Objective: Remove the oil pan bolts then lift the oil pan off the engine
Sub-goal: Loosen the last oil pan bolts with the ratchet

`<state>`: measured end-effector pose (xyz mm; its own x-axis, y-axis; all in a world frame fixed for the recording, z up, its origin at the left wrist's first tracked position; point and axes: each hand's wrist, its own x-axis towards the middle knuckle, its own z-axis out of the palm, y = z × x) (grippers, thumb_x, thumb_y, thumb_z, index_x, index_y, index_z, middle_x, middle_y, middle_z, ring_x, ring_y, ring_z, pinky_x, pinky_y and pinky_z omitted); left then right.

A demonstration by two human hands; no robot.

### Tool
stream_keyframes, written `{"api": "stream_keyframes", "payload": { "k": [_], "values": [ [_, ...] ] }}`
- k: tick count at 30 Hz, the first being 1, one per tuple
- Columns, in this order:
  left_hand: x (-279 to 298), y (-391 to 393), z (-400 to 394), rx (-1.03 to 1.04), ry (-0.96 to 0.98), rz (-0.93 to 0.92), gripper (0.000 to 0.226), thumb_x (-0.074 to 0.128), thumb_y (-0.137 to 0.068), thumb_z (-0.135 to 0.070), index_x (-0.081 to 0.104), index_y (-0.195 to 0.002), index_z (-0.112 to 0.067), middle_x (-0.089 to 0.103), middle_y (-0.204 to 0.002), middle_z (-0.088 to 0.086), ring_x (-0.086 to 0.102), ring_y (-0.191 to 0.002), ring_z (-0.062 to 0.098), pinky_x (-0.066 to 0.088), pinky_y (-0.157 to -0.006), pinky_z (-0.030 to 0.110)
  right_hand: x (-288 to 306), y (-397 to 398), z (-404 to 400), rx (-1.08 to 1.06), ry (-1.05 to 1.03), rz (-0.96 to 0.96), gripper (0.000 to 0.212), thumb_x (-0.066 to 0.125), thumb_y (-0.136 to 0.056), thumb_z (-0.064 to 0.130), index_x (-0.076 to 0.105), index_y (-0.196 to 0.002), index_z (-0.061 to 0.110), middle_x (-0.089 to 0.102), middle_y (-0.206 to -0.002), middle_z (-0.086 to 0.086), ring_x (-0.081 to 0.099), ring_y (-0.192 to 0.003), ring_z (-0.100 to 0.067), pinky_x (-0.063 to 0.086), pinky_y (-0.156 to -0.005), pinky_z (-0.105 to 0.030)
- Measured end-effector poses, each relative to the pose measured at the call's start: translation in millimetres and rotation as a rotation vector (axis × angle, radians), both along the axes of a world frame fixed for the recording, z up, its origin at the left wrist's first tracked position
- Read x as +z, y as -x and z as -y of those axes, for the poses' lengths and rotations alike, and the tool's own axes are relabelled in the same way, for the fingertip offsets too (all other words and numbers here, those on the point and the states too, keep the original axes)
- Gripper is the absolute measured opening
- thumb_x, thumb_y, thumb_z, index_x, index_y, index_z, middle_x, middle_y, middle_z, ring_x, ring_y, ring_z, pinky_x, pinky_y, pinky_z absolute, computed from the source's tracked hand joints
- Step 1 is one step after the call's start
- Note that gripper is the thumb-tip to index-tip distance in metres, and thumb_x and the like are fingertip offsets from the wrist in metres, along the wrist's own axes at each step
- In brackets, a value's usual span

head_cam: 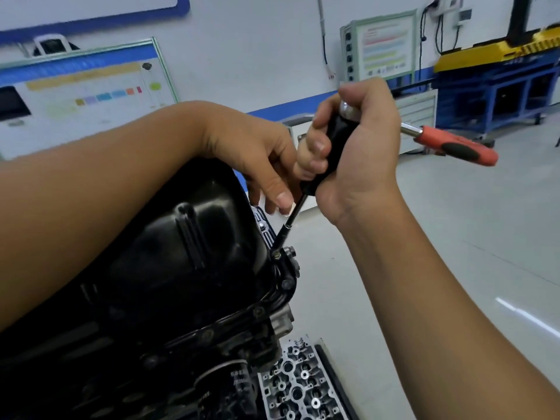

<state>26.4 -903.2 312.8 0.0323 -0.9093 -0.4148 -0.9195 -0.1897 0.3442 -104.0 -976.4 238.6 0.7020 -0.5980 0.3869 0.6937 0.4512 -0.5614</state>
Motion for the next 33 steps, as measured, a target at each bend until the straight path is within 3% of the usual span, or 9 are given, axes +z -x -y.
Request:
{"api": "stream_keyframes", "payload": {
  "k": [2,7,12,14,17,21,25,30,33],
  "values": [
    [0,-1,1,-0.018,-0.010,0.004,0.005,0.080,-0.085,-0.026,0.081,-0.086,-0.021,0.079,-0.086,0.000,0.076,-0.085,0.024,0.062,-0.080,0.047,6,0,-3,-0.007,0.013,-0.023,0.036,0.047,-0.092,0.030,0.045,-0.061,0.012,0.028,-0.049,-0.003,0.018,-0.043,-0.014,0.020,-0.047,-0.024],
    [-4,-4,1,0.018,0.067,-0.003,0.023,0.080,-0.082,-0.016,0.073,-0.065,-0.029,0.075,-0.075,-0.002,0.075,-0.079,0.019,0.057,-0.068,0.028,9,-5,-20,-0.040,0.106,-0.092,0.038,0.048,-0.094,0.028,0.044,-0.060,0.011,0.027,-0.048,-0.004,0.018,-0.043,-0.014,0.014,-0.050,-0.024],
    [-2,-6,-2,-0.014,0.115,-0.072,0.048,0.082,-0.080,0.000,0.057,-0.050,-0.029,0.054,-0.058,-0.010,0.057,-0.064,0.009,0.052,-0.079,0.042,13,-5,-22,0.019,0.212,-0.106,0.039,0.043,-0.095,0.028,0.044,-0.060,0.011,0.028,-0.045,-0.003,0.018,-0.042,-0.013,0.018,-0.049,-0.021],
    [1,-9,-5,-0.047,0.080,-0.102,0.057,0.079,-0.081,0.008,0.048,-0.050,-0.028,0.045,-0.058,-0.014,0.048,-0.063,0.006,0.046,-0.078,0.036,15,-6,-23,0.076,0.279,-0.129,0.040,0.041,-0.096,0.029,0.044,-0.060,0.010,0.027,-0.045,-0.003,0.018,-0.041,-0.013,0.018,-0.050,-0.022],
    [7,-17,-11,-0.033,0.044,-0.044,0.049,0.072,-0.088,0.006,0.062,-0.058,-0.030,0.063,-0.067,-0.016,0.064,-0.071,0.001,0.054,-0.076,0.022,16,-11,-23,0.113,0.352,-0.125,0.040,0.041,-0.096,0.028,0.044,-0.060,0.009,0.027,-0.045,-0.003,0.017,-0.041,-0.013,0.019,-0.048,-0.022],
    [4,-36,-6,0.204,-0.031,0.051,0.017,0.062,-0.099,-0.017,0.079,-0.099,-0.018,0.079,-0.102,0.010,0.074,-0.103,0.028,0.056,-0.094,0.037,18,-16,-11,0.030,0.338,-0.039,0.033,0.051,-0.084,0.030,0.047,-0.058,0.008,0.026,-0.047,-0.004,0.016,-0.043,-0.015,0.018,-0.048,-0.024],
    [1,-43,6,0.360,-0.199,0.071,0.043,0.071,-0.077,-0.032,0.078,-0.113,-0.010,0.077,-0.111,0.012,0.071,-0.113,0.028,0.045,-0.113,0.050,10,-20,3,0.080,0.190,0.004,0.036,0.045,-0.091,0.029,0.047,-0.059,0.014,0.027,-0.046,-0.001,0.017,-0.042,-0.013,0.021,-0.048,-0.021],
    [2,-47,15,0.264,-0.270,0.196,0.033,0.064,-0.087,-0.032,0.078,-0.116,-0.024,0.077,-0.118,0.002,0.069,-0.117,0.017,0.042,-0.114,0.044,3,-18,10,0.082,0.107,0.014,0.035,0.044,-0.092,0.030,0.047,-0.060,0.015,0.028,-0.047,0.000,0.018,-0.041,-0.014,0.022,-0.047,-0.022],
    [-7,-49,15,0.327,-0.318,0.266,0.054,0.080,-0.071,-0.046,0.077,-0.117,-0.018,0.076,-0.118,0.006,0.068,-0.119,0.027,0.047,-0.111,0.051,6,-10,10,0.091,0.139,0.007,0.035,0.046,-0.089,0.031,0.048,-0.057,0.016,0.028,-0.047,0.000,0.018,-0.041,-0.014,0.022,-0.048,-0.022]
  ]
}}
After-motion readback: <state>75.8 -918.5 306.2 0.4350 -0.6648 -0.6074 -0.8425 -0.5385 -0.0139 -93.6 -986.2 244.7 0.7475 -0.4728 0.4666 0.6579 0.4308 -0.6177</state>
